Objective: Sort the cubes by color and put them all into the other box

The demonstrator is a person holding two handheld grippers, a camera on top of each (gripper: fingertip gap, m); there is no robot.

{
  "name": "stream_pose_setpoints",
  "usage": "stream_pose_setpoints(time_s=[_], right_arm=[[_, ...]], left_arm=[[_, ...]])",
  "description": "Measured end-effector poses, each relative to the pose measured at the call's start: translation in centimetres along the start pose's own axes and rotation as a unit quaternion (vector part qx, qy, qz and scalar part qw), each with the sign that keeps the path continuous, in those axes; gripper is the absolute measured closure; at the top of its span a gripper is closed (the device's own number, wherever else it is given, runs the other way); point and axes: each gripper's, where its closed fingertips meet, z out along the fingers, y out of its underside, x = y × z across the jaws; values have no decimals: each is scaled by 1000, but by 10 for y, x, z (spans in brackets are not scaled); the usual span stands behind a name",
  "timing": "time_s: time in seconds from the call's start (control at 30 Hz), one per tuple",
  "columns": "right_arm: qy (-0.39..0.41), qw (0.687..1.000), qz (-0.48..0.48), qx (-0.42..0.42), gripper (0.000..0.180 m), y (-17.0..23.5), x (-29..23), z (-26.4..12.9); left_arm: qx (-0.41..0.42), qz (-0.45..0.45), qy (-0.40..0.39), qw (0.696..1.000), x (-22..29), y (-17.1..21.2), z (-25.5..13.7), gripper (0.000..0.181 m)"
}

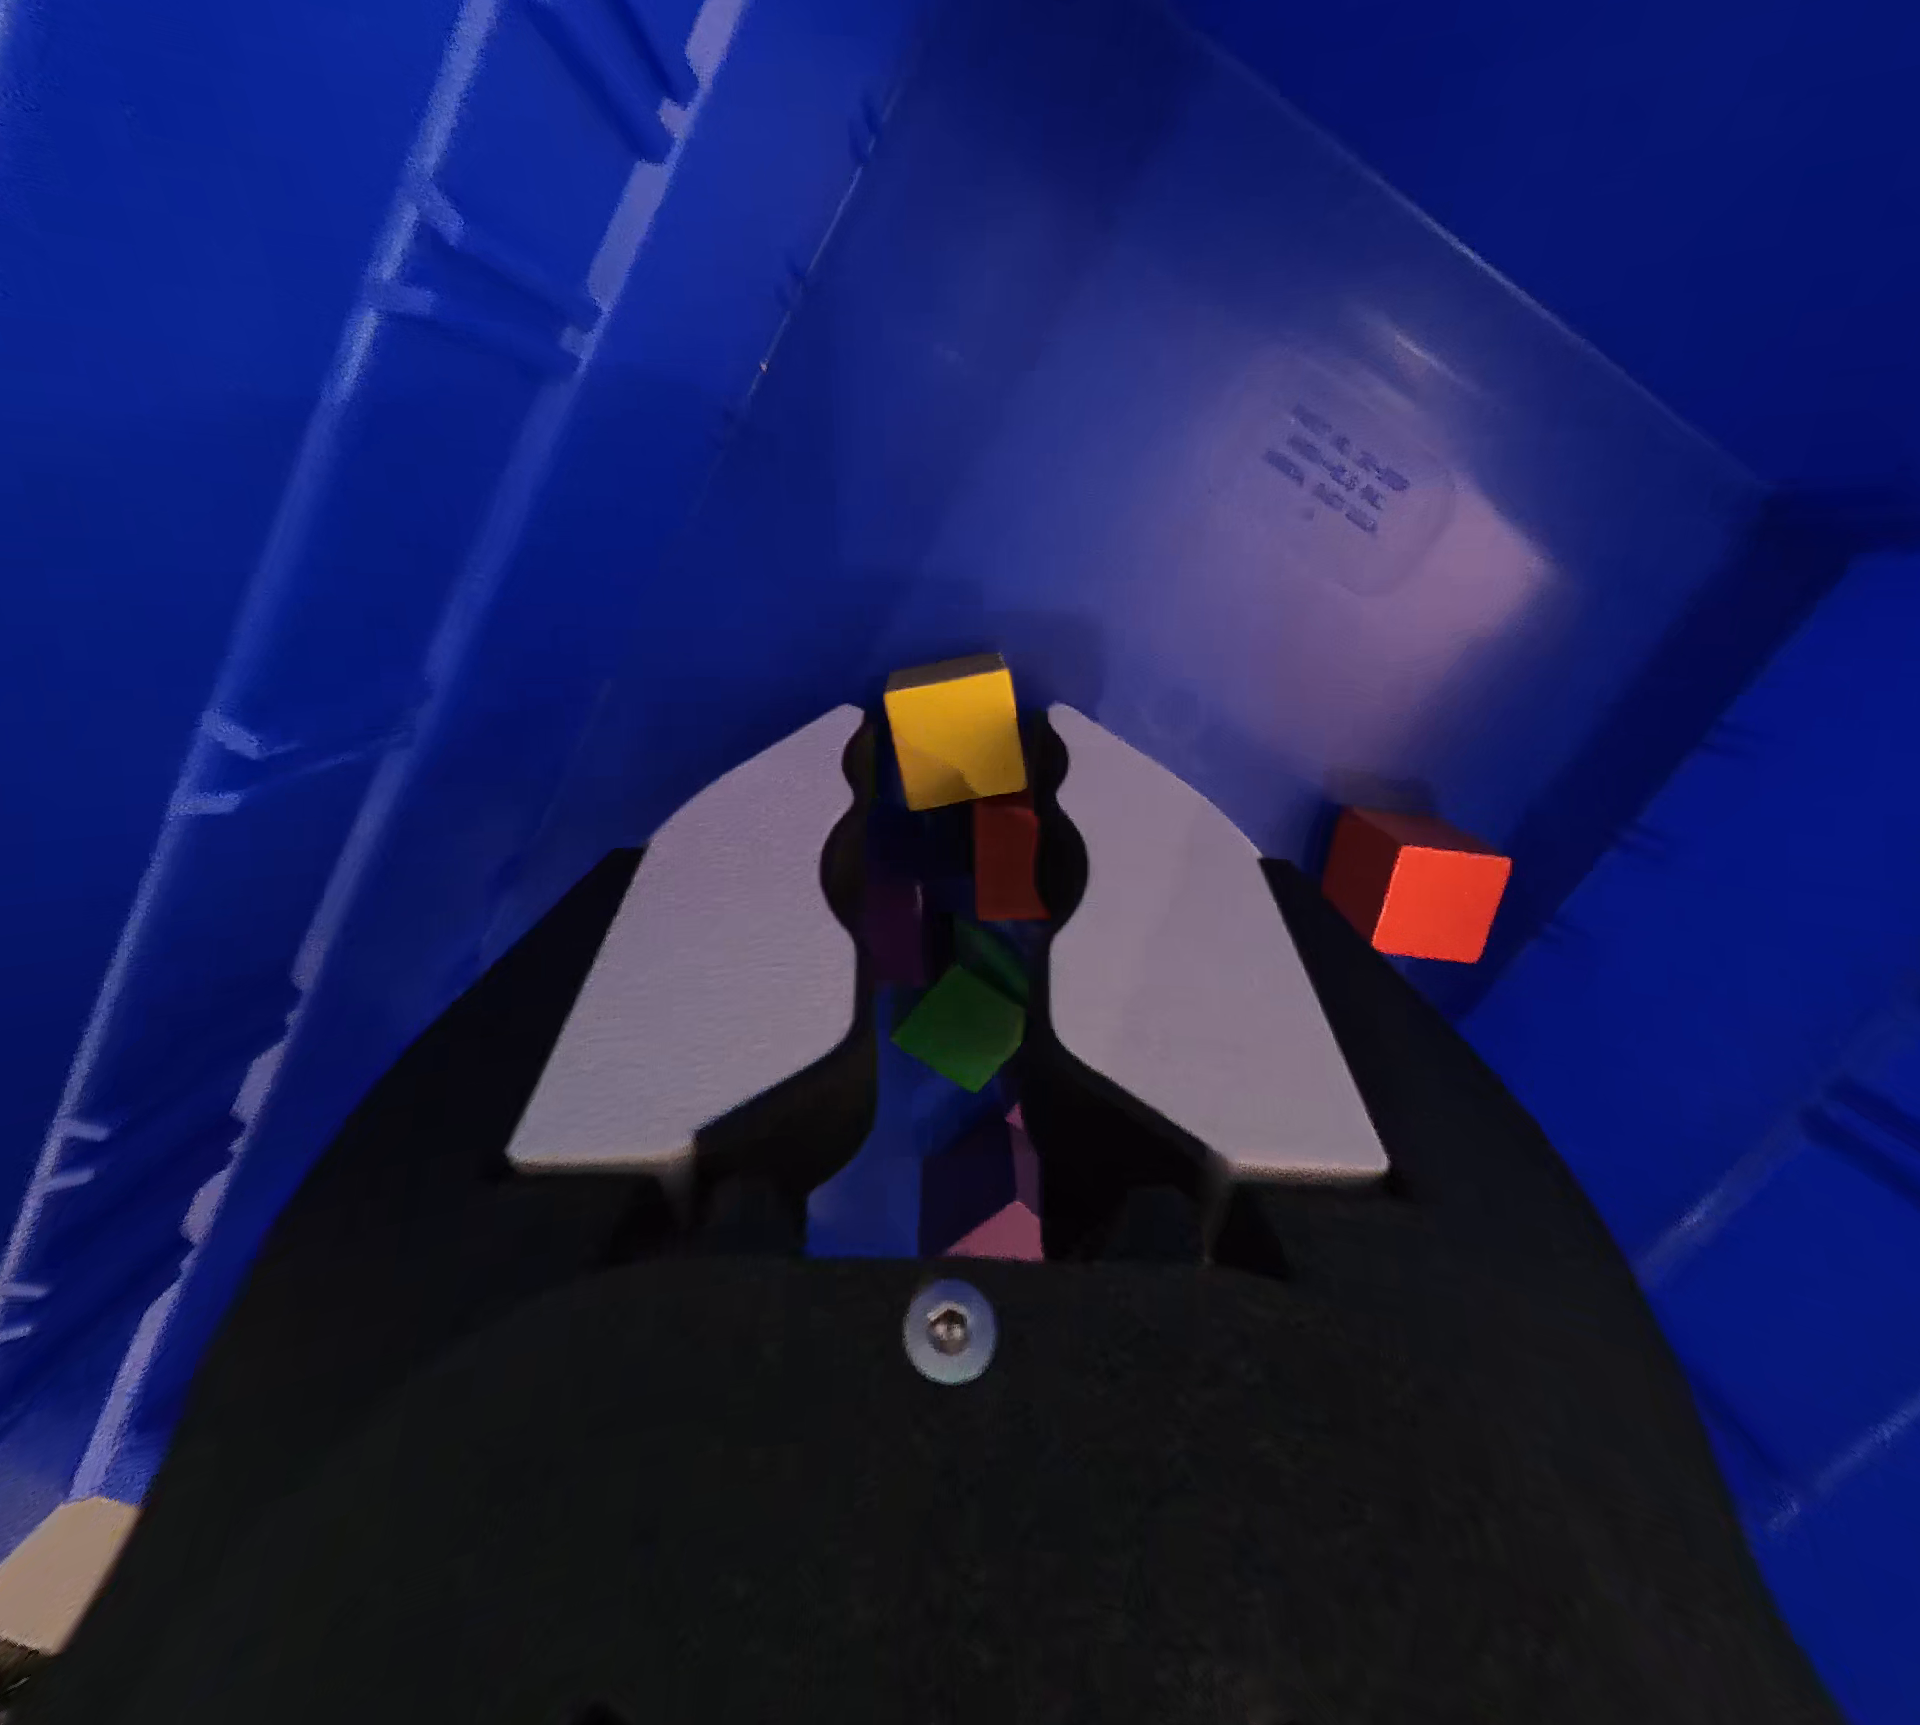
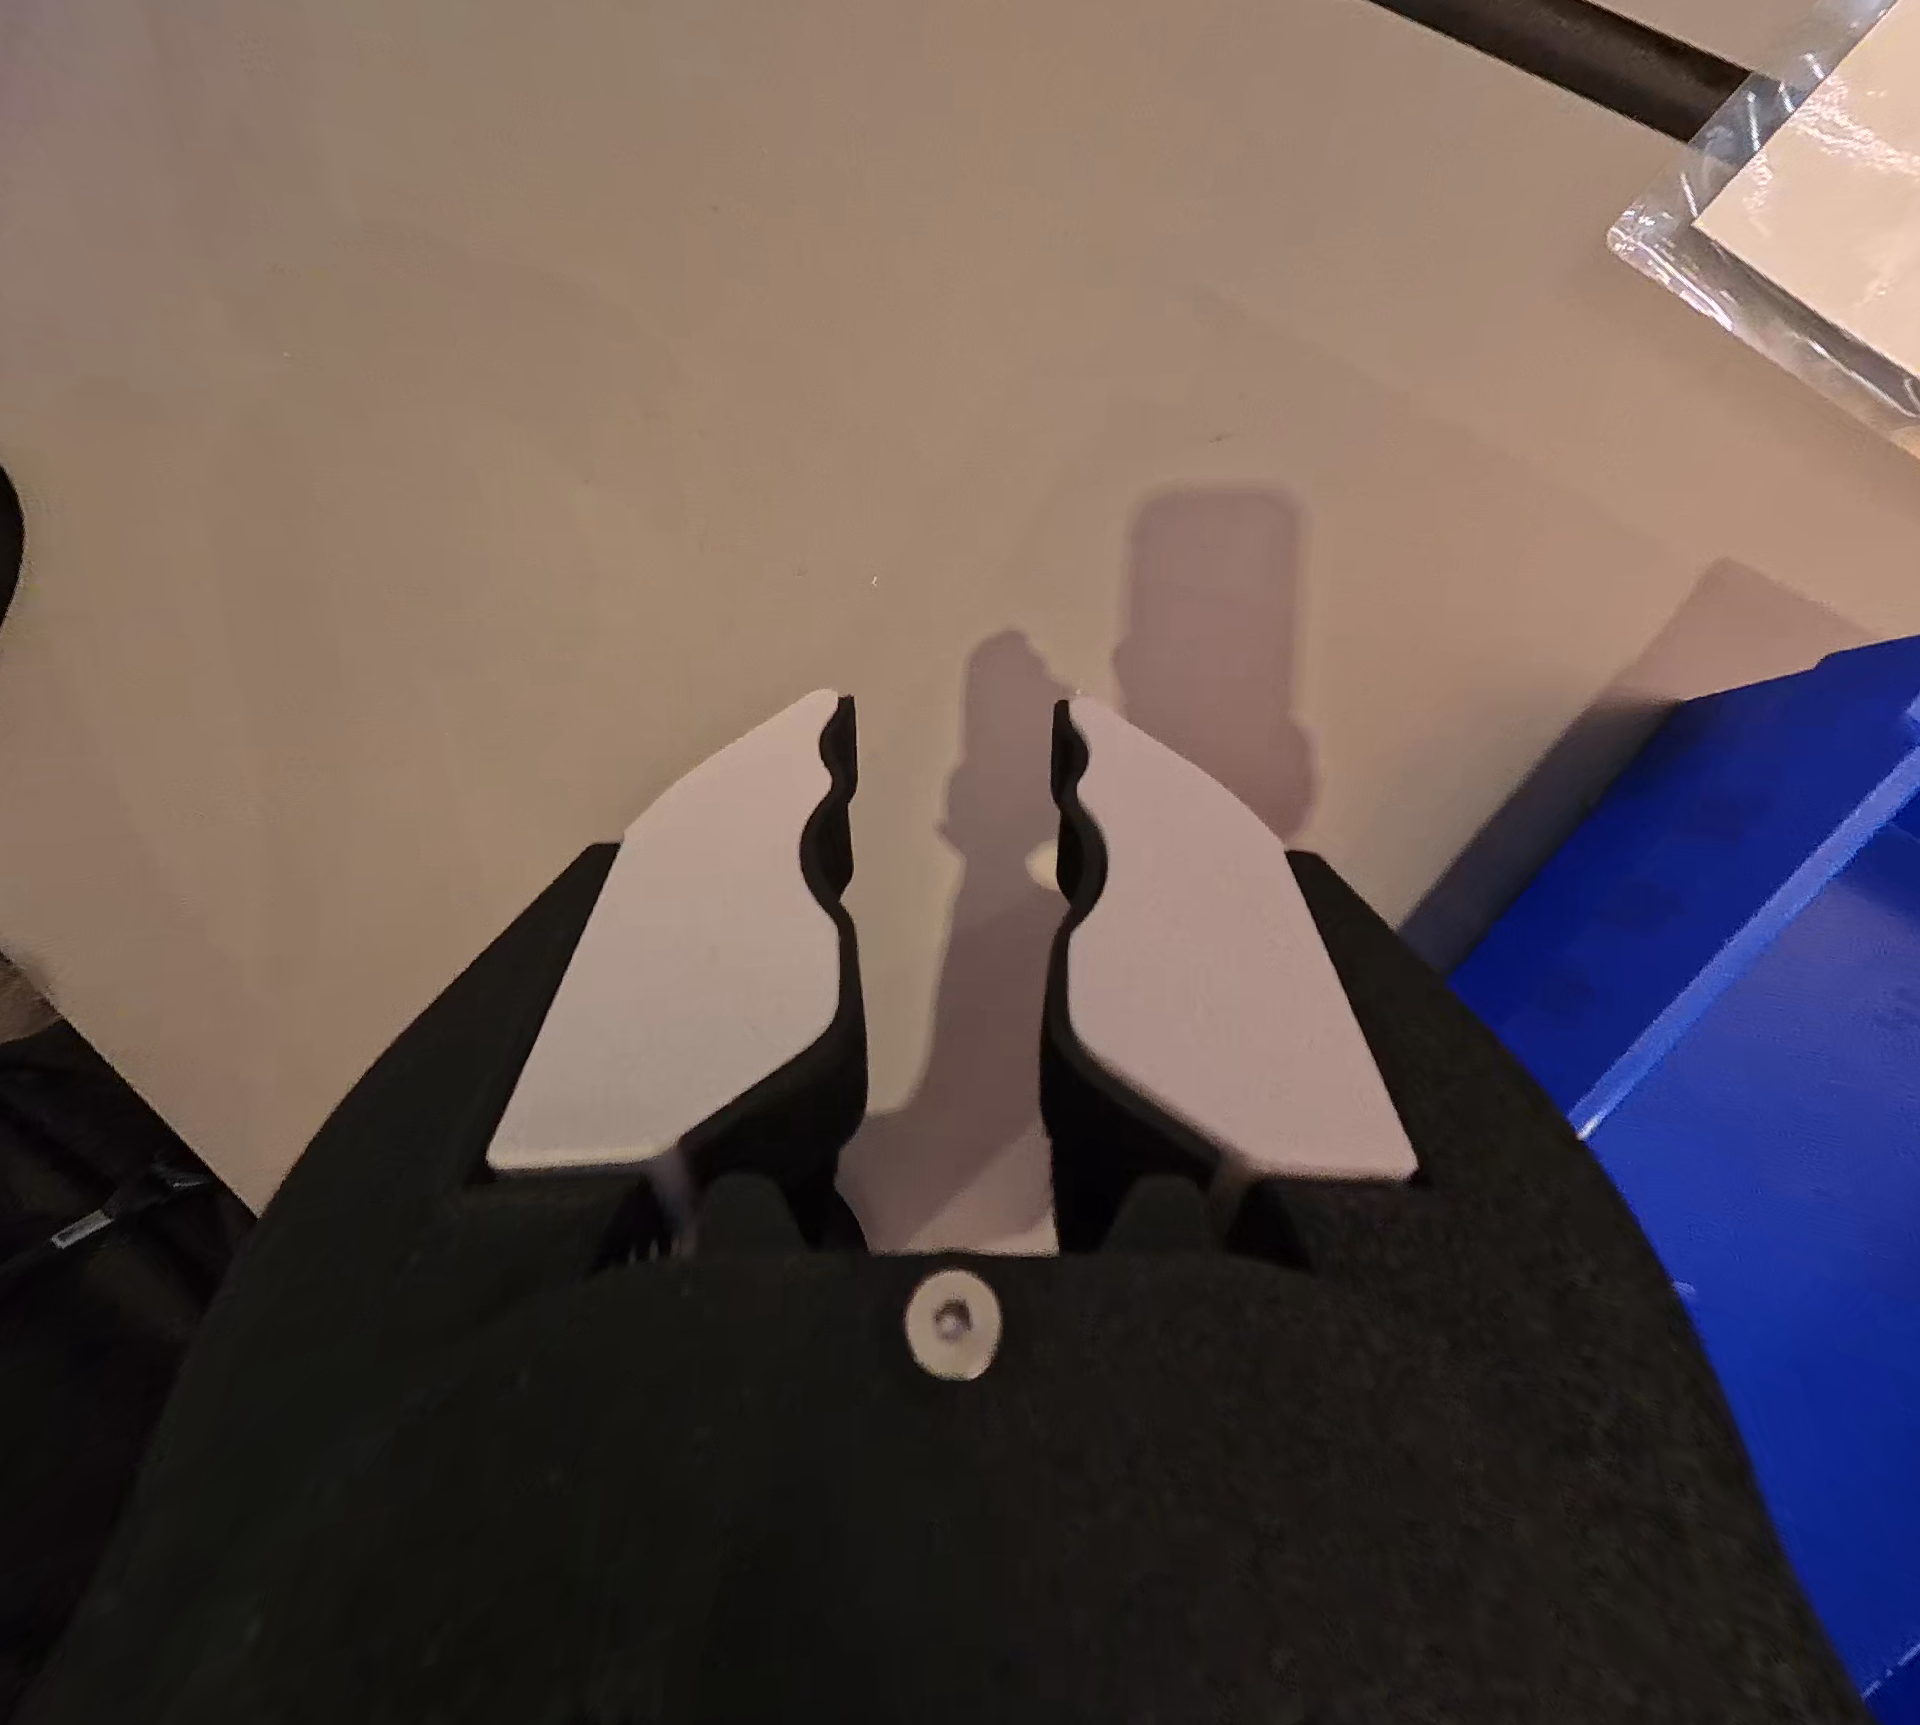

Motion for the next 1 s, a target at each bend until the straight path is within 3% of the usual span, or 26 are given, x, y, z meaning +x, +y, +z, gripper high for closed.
stream_pose_setpoints(time_s=[0.23,0.33,0.47,0.6,0.7,0.8,0.9,1.0], right_arm=[[-11,1000,2,-26,144,7,0,7],[-22,999,5,-36,146,9,-4,10],[-31,999,-1,-20,149,0,-11,6],[-33,998,-36,31,151,-21,-25,-5],[-46,991,-90,83,151,-41,-47,-16],[-122,974,-124,143,151,-63,-88,-28],[-155,950,-173,209,148,-86,-121,-42],[-134,893,-314,295,145,-102,-166,-57]], left_arm=[[29,1,4,1000,0,-8,2,158],[61,-3,42,997,6,-13,-3,158],[130,18,134,982,27,-32,-32,159],[207,118,205,949,60,-49,-88,158],[275,184,329,885,118,-43,-156,158],[349,241,464,778,182,-10,-237,159],[371,311,546,684,237,50,-293,159],[329,379,606,618,284,121,-324,159]])
